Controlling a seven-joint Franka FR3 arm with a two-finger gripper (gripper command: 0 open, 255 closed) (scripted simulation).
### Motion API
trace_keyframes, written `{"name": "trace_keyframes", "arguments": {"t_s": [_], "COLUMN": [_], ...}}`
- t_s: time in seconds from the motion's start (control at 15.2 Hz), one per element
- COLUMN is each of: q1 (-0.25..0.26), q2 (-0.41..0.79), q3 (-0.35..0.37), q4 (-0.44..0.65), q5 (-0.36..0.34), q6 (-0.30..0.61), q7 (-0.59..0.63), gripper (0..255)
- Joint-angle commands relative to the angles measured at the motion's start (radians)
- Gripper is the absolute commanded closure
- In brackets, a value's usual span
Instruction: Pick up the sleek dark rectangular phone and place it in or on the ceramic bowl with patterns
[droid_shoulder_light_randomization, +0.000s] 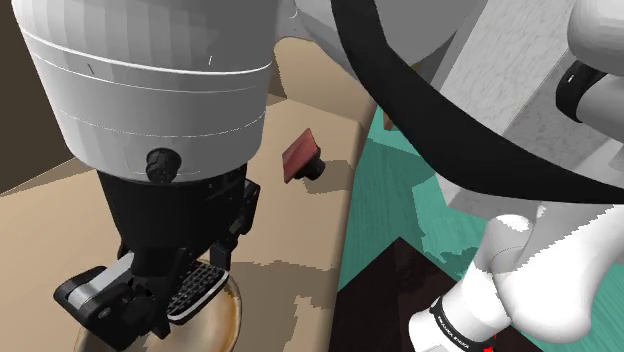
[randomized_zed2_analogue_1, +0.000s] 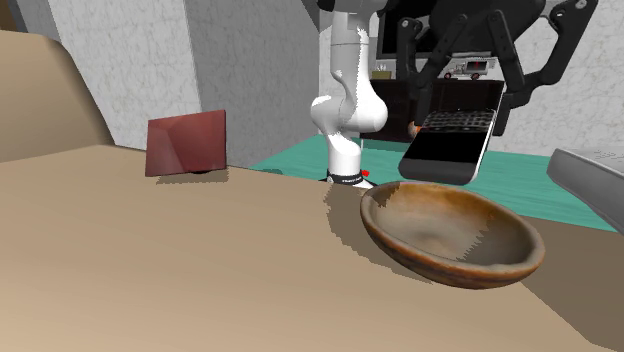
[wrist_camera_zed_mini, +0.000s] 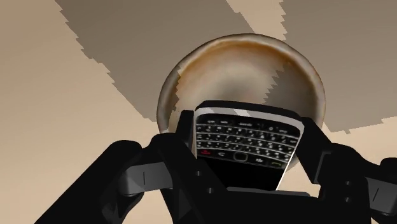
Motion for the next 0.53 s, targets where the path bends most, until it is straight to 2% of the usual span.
{"name": "trace_keyframes", "arguments": {"t_s": [0.0, 0.46], "q1": [-0.001, -0.001], "q2": [0.0, 0.002], "q3": [-0.001, -0.001], "q4": [-0.028, -0.115], "q5": [0.0, -0.002], "q6": [0.029, 0.117], "q7": [-0.001, 0.001], "gripper": [255, 255]}}
